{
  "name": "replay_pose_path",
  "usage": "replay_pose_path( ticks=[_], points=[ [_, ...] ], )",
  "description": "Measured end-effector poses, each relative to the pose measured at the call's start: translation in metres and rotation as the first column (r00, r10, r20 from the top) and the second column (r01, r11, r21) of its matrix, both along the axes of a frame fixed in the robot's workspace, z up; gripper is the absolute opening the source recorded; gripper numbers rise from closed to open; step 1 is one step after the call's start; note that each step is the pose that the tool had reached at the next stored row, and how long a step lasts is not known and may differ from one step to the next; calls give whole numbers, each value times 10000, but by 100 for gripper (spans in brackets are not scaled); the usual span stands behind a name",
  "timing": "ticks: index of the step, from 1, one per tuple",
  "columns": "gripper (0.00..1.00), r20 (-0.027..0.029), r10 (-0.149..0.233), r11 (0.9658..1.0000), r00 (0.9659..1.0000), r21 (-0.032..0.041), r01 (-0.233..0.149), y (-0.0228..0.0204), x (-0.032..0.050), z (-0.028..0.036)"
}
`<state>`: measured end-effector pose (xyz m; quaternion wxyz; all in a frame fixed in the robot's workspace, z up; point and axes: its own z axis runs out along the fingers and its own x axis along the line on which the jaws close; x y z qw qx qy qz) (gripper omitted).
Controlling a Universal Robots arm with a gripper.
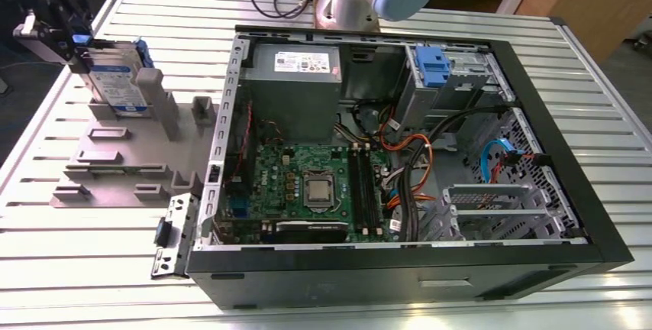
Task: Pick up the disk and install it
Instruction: 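Pick up the disk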
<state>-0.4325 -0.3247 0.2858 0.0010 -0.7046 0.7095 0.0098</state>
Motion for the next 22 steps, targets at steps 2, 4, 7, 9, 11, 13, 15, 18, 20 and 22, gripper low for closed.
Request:
replay_pose_path(
  ticks=[2, 4, 7, 9, 11, 13, 15, 18, 20, 22],
  points=[
    [51, -1, 4, 10000, 10000, 0, -4, 0, 0, -4],
    [51, -1, 6, 10000, 10000, -1, -6, -3, 0, -5],
    [51, -1, 6, 10000, 10000, -1, -6, -8, 0, -4],
    [51, -1, 6, 10000, 10000, 0, -6, -9, 0, -4],
    [51, -2, 6, 10000, 10000, 0, -6, -10, 0, -4],
    [51, -2, 7, 10000, 10000, -1, -7, -10, 0, -4],
    [49, -2, 7, 10000, 10000, 0, -7, -10, 0, -4],
    [42, -1, 6, 10000, 10000, -1, -6, -10, 0, -4],
    [42, -1, 6, 10000, 10000, -1, -6, -10, 0, -4],
    [42, -1, 6, 10000, 10000, -1, -6, -10, 0, -4]
  ],
)
